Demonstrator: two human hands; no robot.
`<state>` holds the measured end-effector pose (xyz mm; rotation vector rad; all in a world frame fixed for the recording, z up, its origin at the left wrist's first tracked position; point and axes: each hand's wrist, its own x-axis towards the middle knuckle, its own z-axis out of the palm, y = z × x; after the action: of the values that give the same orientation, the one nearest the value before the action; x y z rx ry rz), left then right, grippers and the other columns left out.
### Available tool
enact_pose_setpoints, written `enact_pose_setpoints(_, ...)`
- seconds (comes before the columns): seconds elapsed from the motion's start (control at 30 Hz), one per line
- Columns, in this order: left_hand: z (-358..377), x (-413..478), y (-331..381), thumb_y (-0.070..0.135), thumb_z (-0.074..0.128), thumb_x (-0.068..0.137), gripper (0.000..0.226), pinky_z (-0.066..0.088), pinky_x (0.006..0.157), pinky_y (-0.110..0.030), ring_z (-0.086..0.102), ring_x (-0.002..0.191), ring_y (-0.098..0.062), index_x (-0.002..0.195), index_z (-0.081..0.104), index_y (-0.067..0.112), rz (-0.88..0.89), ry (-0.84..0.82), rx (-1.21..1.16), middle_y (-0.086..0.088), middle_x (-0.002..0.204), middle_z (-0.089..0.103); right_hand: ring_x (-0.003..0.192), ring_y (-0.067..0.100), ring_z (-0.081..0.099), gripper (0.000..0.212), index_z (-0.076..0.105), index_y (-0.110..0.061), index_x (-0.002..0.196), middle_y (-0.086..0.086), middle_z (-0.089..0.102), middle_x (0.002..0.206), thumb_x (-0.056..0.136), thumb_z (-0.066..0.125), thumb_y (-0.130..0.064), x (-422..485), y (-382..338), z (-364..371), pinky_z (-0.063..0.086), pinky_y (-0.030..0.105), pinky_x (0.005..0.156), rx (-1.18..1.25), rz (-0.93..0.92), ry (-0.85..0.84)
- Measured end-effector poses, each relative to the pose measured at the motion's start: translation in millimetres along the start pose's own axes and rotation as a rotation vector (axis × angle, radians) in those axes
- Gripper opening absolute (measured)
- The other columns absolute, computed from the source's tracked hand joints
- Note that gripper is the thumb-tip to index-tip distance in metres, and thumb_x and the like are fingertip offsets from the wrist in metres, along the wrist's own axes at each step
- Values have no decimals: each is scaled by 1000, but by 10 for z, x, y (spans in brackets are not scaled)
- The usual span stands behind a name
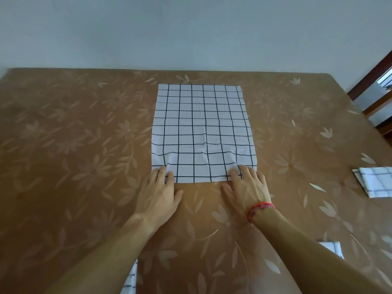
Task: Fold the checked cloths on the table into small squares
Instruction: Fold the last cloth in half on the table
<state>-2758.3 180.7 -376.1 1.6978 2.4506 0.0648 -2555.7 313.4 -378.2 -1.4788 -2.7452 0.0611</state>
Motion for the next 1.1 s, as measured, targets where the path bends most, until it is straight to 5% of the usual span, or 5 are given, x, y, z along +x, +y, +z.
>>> enact_pose_setpoints(0.2,-15,-12,-71,25,73,75,43,52,87,-44,59,102,-31,107,64,-3,70,123,-56,-11,108,62,94,22,62,47,68,-9,95,3,64,99,79,37,-41,-79,83,-116,42,35,96,55,-65,100)
enact_pose_setpoints(0.3,-109,-30,-106,10,80,65,42,54,83,-44,60,95,-31,102,64,0,106,231,-110,-9,100,62,44,-11,44,31,43,-21,55,-16,32,50,85,49,-16,-228,136,-443,43,0,67,294,-293,482)
enact_pose_setpoints(0.47,-314,-67,-191,-12,75,57,39,40,75,-31,61,78,-26,89,65,9,148,415,-144,0,81,64,71,24,60,23,72,-16,84,-3,66,69,68,65,-32,-152,313,-439,45,34,72,105,-55,325)
enact_pose_setpoints(0.83,-462,-581,-335,3,73,77,20,42,48,-28,57,59,-19,77,60,18,108,281,-290,9,67,59,95,22,53,14,76,-28,87,-2,65,87,82,66,-20,-725,480,-650,39,30,86,180,201,19)
enact_pose_setpoints(1.1,-680,-1044,-293,3,70,79,16,41,47,-26,58,55,-20,76,62,17,140,261,-300,9,63,62,83,30,61,12,69,-27,83,3,57,78,80,57,-25,-1268,499,-827,34,26,62,121,248,-30)
